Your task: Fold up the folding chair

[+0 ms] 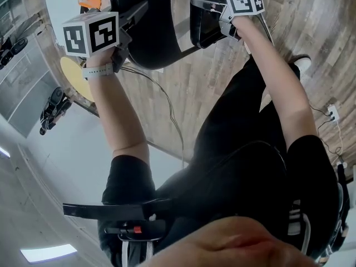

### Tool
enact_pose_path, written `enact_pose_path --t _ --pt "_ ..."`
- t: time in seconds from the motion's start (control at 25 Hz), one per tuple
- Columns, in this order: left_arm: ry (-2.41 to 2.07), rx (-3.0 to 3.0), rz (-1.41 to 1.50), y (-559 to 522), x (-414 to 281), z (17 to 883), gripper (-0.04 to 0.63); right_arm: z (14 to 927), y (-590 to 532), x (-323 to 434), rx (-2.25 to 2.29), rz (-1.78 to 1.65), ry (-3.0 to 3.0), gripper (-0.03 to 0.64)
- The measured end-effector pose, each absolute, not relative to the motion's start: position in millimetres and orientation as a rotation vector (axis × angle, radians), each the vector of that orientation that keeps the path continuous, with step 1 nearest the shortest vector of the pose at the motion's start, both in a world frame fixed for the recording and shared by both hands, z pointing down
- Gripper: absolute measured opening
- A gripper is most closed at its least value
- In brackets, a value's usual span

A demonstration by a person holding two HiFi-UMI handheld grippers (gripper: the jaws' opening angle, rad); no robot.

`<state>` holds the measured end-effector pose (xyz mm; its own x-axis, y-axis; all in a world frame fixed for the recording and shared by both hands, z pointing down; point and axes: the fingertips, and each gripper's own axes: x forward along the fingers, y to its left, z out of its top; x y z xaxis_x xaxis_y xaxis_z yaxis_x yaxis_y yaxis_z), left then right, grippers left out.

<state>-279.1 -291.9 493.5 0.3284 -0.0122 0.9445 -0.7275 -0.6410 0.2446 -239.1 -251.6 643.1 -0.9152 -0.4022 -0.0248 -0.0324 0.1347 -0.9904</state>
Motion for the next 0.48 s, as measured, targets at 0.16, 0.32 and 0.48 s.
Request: enact_pose_path --t 0.16,0.32,0.48 --pt "-0.660 1.925 1.347 -291.3 -279.1 492.4 0.054 641.5 -251.3 -239.8 -0.433 -1.849 2.131 0.040" --pt "-0.662 1.935 1.370 -290.2 -279.8 492.2 0.072 640.3 -250.1 -240.5 -0.444 -1.831 2.169 0.040" --pt "-0.724 1.966 1.422 -292.3 -286.3 488.3 0.119 639.8 -249.4 -237.2 -0.476 -1.791 2.210 0.042"
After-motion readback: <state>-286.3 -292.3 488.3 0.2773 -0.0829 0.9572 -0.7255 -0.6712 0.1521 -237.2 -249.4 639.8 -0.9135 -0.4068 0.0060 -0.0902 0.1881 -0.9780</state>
